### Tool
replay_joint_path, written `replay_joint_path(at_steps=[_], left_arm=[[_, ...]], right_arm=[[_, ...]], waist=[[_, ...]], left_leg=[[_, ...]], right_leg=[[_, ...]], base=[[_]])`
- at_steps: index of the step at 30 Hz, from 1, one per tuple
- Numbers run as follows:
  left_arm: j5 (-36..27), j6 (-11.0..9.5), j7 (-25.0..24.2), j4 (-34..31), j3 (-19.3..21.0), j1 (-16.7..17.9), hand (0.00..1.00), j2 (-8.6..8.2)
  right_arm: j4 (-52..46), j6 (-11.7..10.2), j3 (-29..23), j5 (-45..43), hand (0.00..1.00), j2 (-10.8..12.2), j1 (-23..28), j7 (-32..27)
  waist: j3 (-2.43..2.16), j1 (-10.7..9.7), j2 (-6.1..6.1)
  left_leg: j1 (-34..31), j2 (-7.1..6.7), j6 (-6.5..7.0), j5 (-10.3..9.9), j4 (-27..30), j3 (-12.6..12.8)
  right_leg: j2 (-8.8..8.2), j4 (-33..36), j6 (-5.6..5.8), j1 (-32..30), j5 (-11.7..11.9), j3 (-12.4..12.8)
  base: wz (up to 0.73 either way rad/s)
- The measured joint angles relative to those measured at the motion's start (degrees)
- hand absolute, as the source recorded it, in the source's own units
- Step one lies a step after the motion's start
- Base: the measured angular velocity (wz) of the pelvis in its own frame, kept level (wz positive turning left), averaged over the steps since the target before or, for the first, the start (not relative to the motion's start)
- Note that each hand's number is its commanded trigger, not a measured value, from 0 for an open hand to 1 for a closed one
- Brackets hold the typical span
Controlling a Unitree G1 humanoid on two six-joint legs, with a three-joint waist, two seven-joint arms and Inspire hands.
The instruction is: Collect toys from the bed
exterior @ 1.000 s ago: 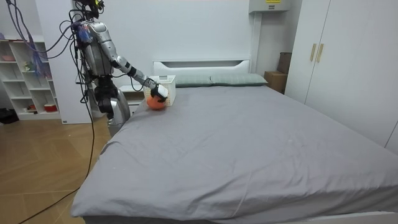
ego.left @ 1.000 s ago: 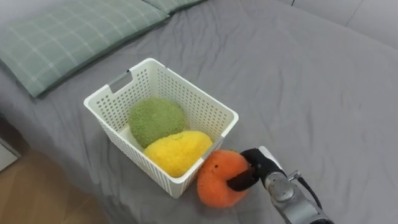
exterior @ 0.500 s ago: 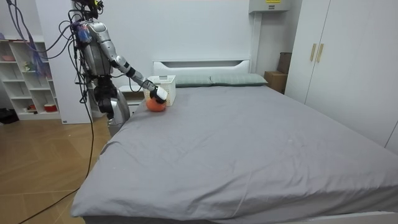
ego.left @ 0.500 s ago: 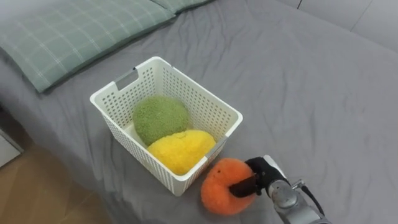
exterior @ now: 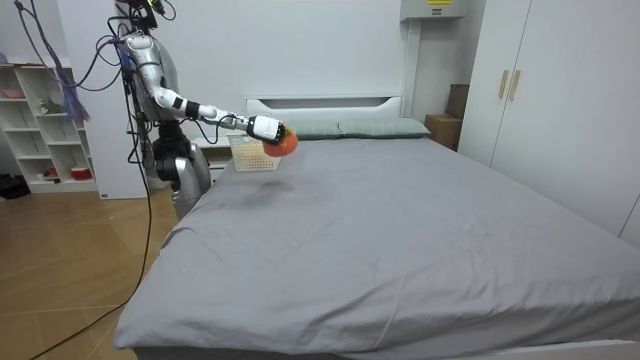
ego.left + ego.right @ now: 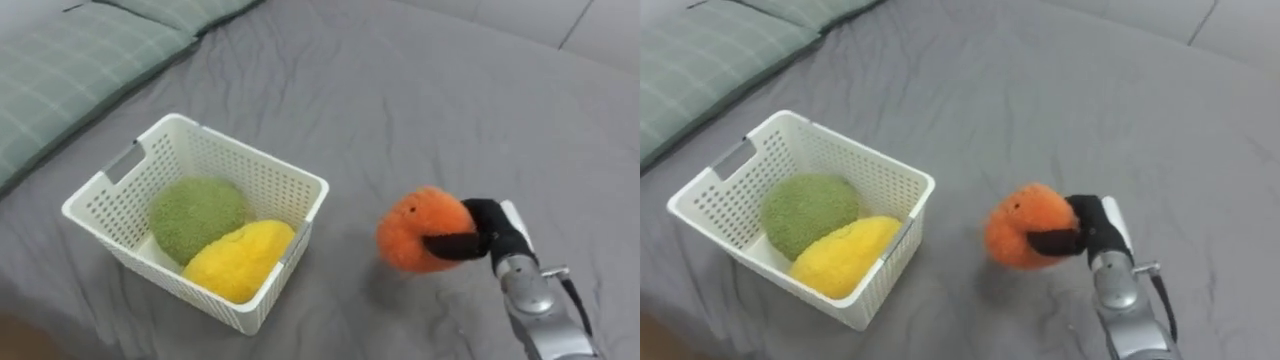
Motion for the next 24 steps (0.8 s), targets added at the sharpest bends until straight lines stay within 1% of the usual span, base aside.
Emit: replay_joint_path(at_steps=[1, 4, 7, 10, 14, 16, 18, 19, 21, 22, 23, 24], left_arm=[[0.0, 0.0, -0.1, -0.2, 0.0, -0.8, 0.00, -0.01], [-0.1, 0.0, -0.4, -0.2, 0.0, -2.4, 0.00, -0.01], [-0.8, -0.1, -0.4, -0.2, -0.3, -4.7, 0.00, -0.07], [-0.8, -0.6, -0.2, -0.2, -0.7, -5.7, 0.00, -0.34], [-1.6, -1.0, 0.0, 0.1, -1.1, -5.5, 0.00, -0.39], [-1.5, -1.0, 0.1, 0.0, -1.1, -4.6, 0.00, -0.39], [-1.3, -0.9, 0.1, -0.1, -1.1, -3.9, 0.00, -0.48], [-1.3, -0.9, 0.1, -0.2, -1.1, -3.6, 0.00, -0.50], [-1.3, -0.9, 0.1, -0.4, -1.0, -2.8, 0.00, -0.39], [-1.3, -0.9, 0.0, -1.1, -1.0, -2.2, 0.00, -0.38], [-1.3, -0.9, 0.0, -1.3, -1.0, -1.9, 0.00, -0.35], [-1.2, -0.7, 0.0, -1.1, -1.1, -1.5, 0.00, -0.22]], right_arm=[[-2.7, 0.0, -0.5, -0.8, 1.00, -0.4, 0.3, -0.1], [-8.3, 0.0, -0.7, -3.8, 1.00, -1.2, 0.2, -0.8], [-9.5, 0.0, -0.7, -4.2, 1.00, -1.1, -0.4, -1.4], [-10.7, 0.2, -0.7, -4.3, 1.00, -1.1, -1.1, -1.5], [-11.5, 0.6, -0.6, -4.1, 1.00, -1.0, -3.5, -1.9], [-14.6, 0.7, -0.5, -4.0, 1.00, -1.0, -3.8, -1.9], [-15.4, 0.7, -0.5, -3.8, 1.00, -1.0, -4.7, -1.9], [-15.4, 0.7, -0.4, -3.6, 1.00, -1.0, -5.6, -1.8], [-15.6, 1.3, 0.1, -3.6, 1.00, -0.8, -6.9, -1.7], [-16.3, 1.6, 0.3, -3.7, 1.00, -0.5, -7.4, -1.3], [-16.7, 1.7, 0.4, -3.7, 1.00, -0.6, -7.4, -1.2], [-17.1, 2.1, 1.3, -4.1, 1.00, -0.6, -7.7, -1.1]], waist=[[-0.09, -0.7, -0.13], [-0.21, -1.8, -0.30], [-0.26, -1.8, -0.38], [-0.26, -1.7, -0.37], [-0.26, -1.4, -0.40], [-0.27, -0.8, -0.41], [-0.25, -0.1, -0.45], [-0.19, 0.3, -0.54], [-0.04, 0.5, -0.88], [0.11, 0.8, -1.12], [0.18, 1.1, -1.27], [0.21, 1.8, -1.55]], left_leg=[[0.4, 0.35, -0.01, 0.0, -0.2, 0.7], [0.9, 0.52, -0.05, -0.1, -0.2, 1.6], [1.2, 0.61, -0.02, -0.1, -0.6, 2.3], [1.3, 0.64, 0.02, -0.1, -0.8, 2.3], [1.5, 0.58, 0.02, -0.1, -1.1, 2.5], [1.8, 0.56, 0.01, -0.1, -1.1, 2.7], [1.8, 0.57, 0.01, -0.1, -1.4, 2.6], [1.7, 0.56, 0.01, -0.1, -1.4, 2.3], [1.6, 0.55, 0.01, -0.1, -1.4, 2.0], [1.3, 0.52, 0.01, -0.1, -1.5, 1.6], [1.2, 0.49, 0.01, -0.1, -1.5, 1.4], [1.2, 0.51, 0.01, -0.1, -1.4, 1.4]], right_leg=[[0.11, 0.0, -0.05, 0.0, 0.0, 0.9], [0.29, 0.0, -0.12, 0.0, 0.2, 1.9], [0.35, 0.0, -0.13, 0.0, 0.3, 2.4], [0.33, 0.2, -0.14, -0.3, 0.3, 2.7], [0.37, 0.1, -0.14, -0.3, 0.3, 2.6], [0.41, -0.1, -0.14, -0.1, 0.3, 2.5], [0.42, -0.1, -0.14, -0.2, 0.3, 2.4], [0.40, -0.1, -0.14, -0.2, 0.3, 2.3], [0.40, -0.1, -0.13, -0.1, 0.3, 2.0], [0.34, -0.2, -0.13, 0.0, 0.3, 1.2], [0.31, -0.1, -0.13, 0.0, 0.3, 0.9], [0.30, -0.1, -0.13, 0.0, 0.3, 0.8]], base=[[-0.34], [-0.19], [-0.09], [-0.07], [-0.01], [0.00], [0.00], [0.03], [0.10], [0.16], [0.13], [0.06]])
